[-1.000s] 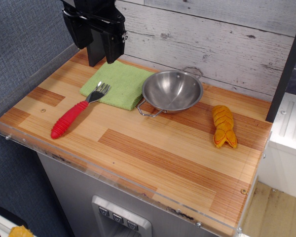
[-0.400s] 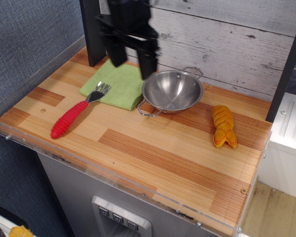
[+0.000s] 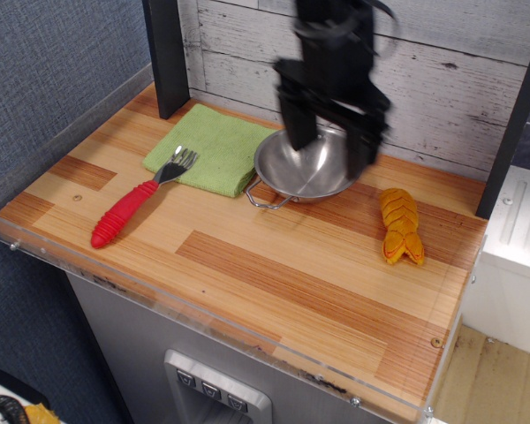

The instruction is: Place the fish in the bowl

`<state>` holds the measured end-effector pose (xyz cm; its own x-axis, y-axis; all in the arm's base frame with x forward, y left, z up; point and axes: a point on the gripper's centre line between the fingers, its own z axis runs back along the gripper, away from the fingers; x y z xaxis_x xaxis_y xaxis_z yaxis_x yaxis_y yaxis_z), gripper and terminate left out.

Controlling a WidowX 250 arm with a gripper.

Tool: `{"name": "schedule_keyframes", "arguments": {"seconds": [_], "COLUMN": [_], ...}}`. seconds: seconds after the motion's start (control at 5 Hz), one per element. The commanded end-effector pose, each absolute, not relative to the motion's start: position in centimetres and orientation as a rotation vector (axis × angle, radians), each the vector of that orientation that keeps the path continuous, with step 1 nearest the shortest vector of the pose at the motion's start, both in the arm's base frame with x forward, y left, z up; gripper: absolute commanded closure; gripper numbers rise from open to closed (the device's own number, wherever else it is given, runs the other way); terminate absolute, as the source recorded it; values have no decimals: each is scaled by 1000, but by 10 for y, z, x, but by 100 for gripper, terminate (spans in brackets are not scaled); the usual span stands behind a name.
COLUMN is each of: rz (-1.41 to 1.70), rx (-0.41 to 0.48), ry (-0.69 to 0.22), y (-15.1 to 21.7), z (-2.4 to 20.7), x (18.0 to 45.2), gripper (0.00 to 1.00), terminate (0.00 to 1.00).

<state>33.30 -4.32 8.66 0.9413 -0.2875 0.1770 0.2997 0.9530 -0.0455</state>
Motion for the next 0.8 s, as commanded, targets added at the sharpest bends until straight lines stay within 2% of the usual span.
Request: {"name": "schedule_keyframes", "arguments": {"seconds": [0.0,0.4,0.6], "rz": [-305,-282,-280], "rx": [-53,-22,11], "ry": [-243,-245,-218], "y": [-89,-112,-112], "z": [76,64,54], "x": [355,369,371], "gripper": [0,0,0], "terminate": [0,0,0]}}
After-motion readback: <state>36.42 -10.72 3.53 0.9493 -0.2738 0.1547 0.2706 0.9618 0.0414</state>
